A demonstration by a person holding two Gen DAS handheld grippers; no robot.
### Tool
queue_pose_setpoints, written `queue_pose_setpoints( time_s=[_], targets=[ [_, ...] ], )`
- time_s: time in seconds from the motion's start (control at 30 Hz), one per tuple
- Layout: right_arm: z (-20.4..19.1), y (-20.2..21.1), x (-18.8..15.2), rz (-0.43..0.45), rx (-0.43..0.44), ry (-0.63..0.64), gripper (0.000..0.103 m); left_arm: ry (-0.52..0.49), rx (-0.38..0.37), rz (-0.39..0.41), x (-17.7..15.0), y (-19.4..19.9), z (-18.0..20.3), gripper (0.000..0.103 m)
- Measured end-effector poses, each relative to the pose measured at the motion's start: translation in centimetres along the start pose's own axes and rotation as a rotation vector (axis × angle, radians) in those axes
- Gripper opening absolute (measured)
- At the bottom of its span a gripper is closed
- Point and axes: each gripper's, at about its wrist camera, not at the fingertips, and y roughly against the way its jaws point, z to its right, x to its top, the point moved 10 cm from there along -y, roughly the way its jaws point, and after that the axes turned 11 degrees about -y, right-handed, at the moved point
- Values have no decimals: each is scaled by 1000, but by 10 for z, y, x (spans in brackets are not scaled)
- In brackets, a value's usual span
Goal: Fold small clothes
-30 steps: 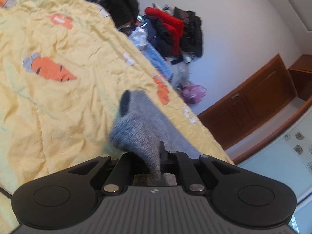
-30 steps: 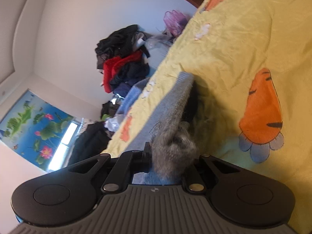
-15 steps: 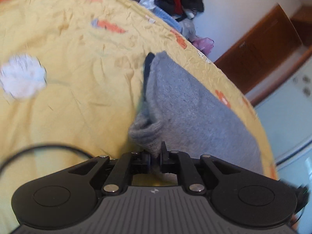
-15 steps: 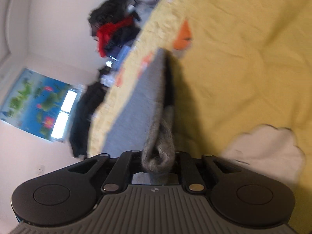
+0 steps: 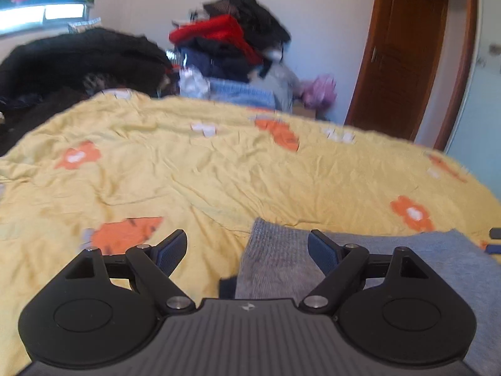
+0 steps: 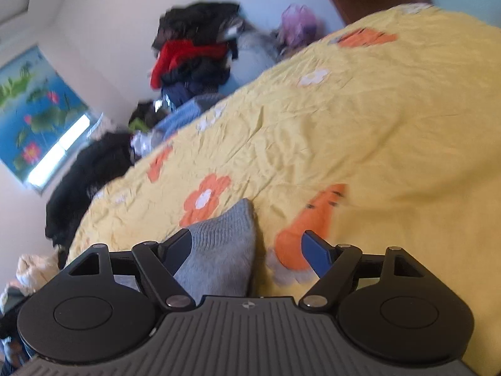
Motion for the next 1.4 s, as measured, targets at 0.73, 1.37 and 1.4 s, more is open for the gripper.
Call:
queue_pose_setpoints(
  time_s=[0.73, 1.37, 1.4],
  targets=[
    [-23, -61, 22, -12, 49, 70, 14, -141, 115, -132, -21, -45, -7, 4],
    [-71, -15, -81, 0, 27, 339, 65, 125, -45, -167, -102, 73, 5, 52],
    [-70, -16, -83, 19, 29, 347, 65, 122, -50, -167, -101, 74, 7, 34]
  ],
)
